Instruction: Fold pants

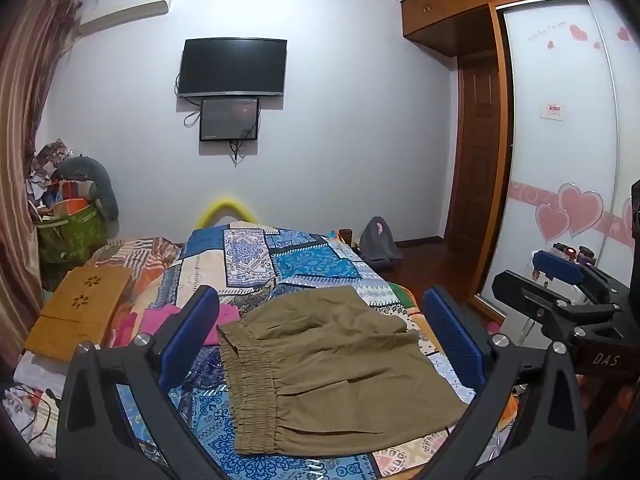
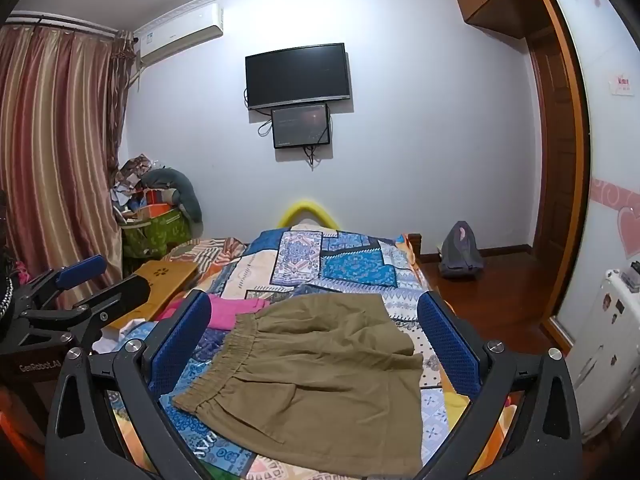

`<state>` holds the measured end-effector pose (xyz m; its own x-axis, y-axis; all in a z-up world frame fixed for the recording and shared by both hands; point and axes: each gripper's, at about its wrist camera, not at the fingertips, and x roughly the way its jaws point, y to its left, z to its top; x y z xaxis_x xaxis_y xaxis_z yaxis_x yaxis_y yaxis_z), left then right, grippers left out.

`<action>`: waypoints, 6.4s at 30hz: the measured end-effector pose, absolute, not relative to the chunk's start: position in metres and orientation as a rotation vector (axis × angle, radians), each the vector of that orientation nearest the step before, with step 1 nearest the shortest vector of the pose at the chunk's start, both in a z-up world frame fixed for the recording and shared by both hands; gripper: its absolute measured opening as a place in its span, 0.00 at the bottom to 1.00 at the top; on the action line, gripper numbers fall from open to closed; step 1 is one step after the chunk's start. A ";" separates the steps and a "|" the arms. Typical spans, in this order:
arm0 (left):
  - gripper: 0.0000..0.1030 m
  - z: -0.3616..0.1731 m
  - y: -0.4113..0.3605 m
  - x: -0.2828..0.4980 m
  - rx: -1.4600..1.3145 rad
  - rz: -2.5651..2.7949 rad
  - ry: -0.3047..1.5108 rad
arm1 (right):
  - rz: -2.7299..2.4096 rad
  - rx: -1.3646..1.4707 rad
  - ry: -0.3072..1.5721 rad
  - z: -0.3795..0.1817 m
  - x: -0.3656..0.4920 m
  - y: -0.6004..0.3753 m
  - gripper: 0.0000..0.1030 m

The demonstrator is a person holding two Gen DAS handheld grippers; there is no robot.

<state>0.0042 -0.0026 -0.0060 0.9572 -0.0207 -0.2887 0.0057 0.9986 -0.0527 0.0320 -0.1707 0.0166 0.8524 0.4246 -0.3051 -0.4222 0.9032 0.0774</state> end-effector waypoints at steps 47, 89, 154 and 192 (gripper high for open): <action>1.00 -0.002 -0.009 0.006 -0.046 -0.007 0.290 | 0.436 0.020 0.331 0.015 0.033 -0.177 1.00; 1.00 -0.093 0.083 0.192 -0.037 0.054 0.567 | 0.387 -0.134 0.540 -0.041 0.181 -0.169 1.00; 0.12 -0.157 0.170 0.364 -0.046 0.114 0.816 | 0.543 -0.111 0.705 -0.074 0.414 -0.124 0.08; 0.09 -0.160 0.079 0.110 0.070 -0.037 0.855 | 0.580 -0.086 0.786 -0.095 0.167 -0.239 0.07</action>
<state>0.1098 0.0793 -0.1602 0.6557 -0.0045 -0.7550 0.0607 0.9971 0.0467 0.1670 -0.2391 -0.0953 0.5600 0.4603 -0.6888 -0.5226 0.8414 0.1375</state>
